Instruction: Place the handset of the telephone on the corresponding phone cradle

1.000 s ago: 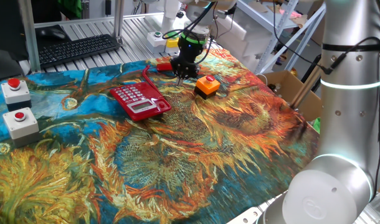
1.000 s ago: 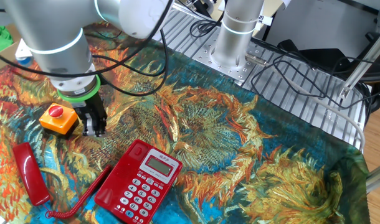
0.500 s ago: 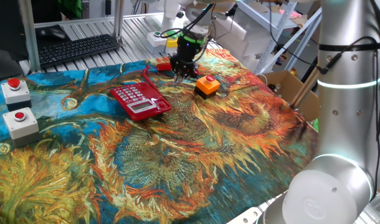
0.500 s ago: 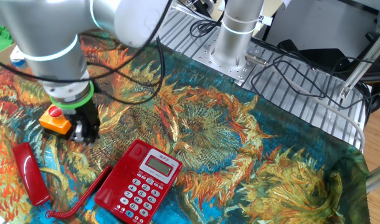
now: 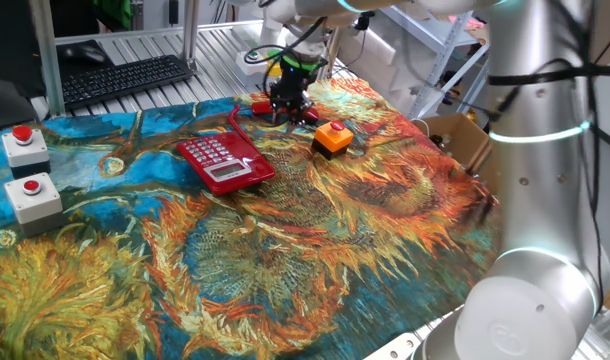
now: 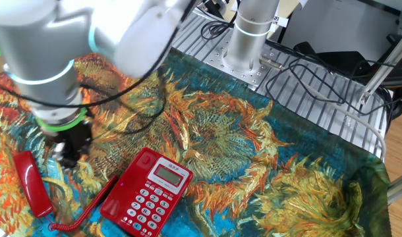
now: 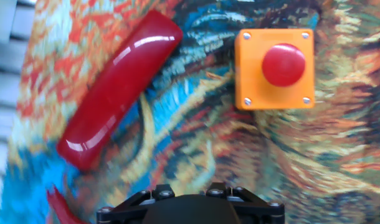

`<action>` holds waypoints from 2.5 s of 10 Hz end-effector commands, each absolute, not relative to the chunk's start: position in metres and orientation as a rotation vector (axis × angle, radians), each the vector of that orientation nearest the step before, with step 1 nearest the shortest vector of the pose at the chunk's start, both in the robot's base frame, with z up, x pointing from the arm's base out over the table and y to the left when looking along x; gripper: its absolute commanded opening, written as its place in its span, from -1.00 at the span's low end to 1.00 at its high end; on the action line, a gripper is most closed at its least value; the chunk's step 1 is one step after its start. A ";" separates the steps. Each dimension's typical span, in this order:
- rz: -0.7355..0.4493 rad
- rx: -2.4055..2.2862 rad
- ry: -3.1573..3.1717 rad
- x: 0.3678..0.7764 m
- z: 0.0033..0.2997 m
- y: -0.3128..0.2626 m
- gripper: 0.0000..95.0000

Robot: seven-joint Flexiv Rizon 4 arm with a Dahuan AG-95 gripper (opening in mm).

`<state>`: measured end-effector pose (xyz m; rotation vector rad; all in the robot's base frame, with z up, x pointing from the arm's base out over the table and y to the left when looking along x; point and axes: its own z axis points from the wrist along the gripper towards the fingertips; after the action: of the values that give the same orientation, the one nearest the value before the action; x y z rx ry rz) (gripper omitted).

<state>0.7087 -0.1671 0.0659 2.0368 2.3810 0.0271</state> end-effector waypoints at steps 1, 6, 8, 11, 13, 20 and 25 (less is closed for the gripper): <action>0.044 2.114 2.287 0.730 0.061 -0.184 -0.20; 0.085 2.202 2.180 0.751 0.056 -0.206 -0.20; 0.085 2.233 2.139 0.751 0.051 -0.207 -0.20; 0.090 2.295 2.059 0.750 0.048 -0.209 -0.20; 0.077 2.277 2.087 0.749 0.048 -0.209 -0.20; 0.118 2.295 2.177 0.749 0.049 -0.210 -0.20; 0.071 2.322 2.141 0.749 0.049 -0.210 -0.20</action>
<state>0.7509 -0.2101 0.0473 2.3507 2.1183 0.0675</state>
